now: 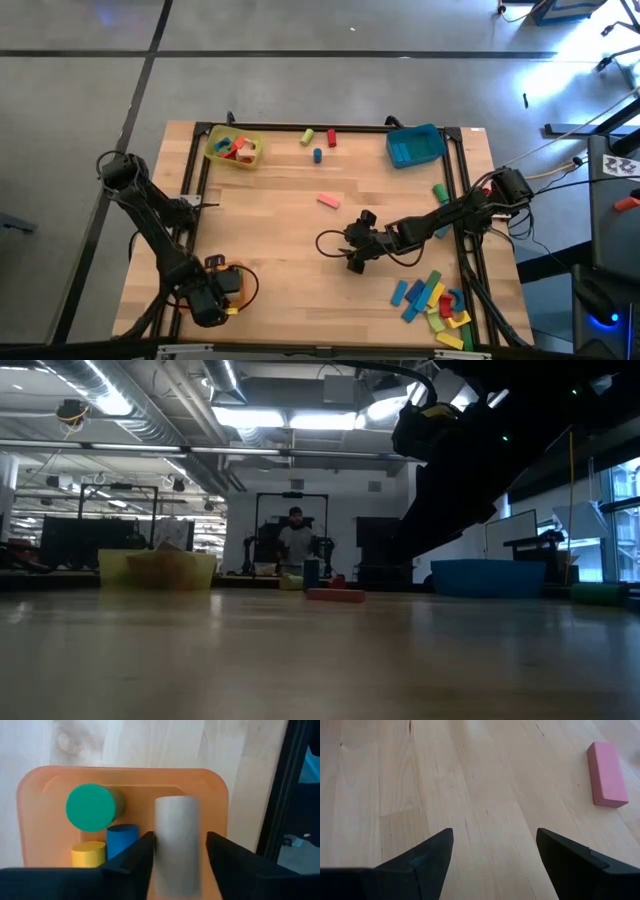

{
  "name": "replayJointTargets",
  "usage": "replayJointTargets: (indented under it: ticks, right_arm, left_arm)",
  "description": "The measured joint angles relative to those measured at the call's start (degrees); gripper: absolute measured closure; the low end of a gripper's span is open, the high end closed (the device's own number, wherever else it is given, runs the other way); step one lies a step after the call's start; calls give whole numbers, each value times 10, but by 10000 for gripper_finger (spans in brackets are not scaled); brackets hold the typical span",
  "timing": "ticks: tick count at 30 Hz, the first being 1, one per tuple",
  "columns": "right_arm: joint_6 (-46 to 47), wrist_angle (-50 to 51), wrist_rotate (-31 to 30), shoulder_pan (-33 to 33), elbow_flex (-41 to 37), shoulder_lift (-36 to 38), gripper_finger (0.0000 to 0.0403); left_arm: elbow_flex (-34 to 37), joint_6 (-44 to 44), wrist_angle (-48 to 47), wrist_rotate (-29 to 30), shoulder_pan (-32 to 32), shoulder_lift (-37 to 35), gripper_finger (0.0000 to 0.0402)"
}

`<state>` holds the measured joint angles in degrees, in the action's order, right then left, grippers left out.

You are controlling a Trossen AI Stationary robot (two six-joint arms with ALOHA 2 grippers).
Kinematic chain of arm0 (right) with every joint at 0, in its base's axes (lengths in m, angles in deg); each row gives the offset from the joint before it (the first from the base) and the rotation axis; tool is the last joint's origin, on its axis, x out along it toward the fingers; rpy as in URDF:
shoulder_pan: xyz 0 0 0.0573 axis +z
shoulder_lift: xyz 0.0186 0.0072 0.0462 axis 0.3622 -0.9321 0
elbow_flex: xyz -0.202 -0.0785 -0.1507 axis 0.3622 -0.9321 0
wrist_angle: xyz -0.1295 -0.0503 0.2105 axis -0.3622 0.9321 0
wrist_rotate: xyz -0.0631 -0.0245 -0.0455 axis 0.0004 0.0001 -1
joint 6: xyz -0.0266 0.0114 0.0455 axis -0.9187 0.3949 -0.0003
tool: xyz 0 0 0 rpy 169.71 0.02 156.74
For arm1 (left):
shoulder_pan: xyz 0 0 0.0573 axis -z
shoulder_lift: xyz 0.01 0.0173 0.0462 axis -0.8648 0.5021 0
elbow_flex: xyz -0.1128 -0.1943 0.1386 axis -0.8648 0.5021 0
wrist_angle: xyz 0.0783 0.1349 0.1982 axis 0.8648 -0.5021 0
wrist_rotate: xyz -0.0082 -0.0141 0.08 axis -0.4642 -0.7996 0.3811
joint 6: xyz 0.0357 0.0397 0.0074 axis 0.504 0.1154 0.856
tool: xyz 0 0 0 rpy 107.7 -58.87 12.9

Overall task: Sort blocks by size
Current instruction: Put the gray cylindrical block into the light orange bin, then put the blue cylindrical block into the light orange bin

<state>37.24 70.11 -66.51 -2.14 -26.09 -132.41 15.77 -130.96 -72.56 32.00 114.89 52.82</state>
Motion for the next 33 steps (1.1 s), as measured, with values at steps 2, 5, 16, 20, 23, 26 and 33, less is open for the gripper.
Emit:
replayJointTargets:
  ticks: [2, 5, 16, 20, 23, 26, 33]
  right_arm:
    - [0, 0, 0, 0, 0, 0, 114]
    - [0, 0, 1, 0, 0, 0, 114]
    - [-3, 0, 0, 0, 0, 0, 114]
    - [-16, -1, -12, 0, 0, 0, 114]
    - [-20, -1, -14, 0, 0, 0, 114]
    - [-30, -1, -14, 0, 0, 0, 114]
    - [-33, 2, -12, 0, 0, 0, 114]
  left_arm:
    - [0, 1, 1, -23, -5, 0, 205]
    - [0, 12, 0, -63, -18, -2, 181]
    - [-4, 74, 0, -5, -74, -106, 169]
    - [-5, 137, 3, 73, -112, -145, 169]
    - [-5, 183, 11, 152, -145, -162, 169]
    - [-5, 241, 38, 214, -183, -167, 169]
    - [-5, 400, 130, 239, -296, -164, 169]
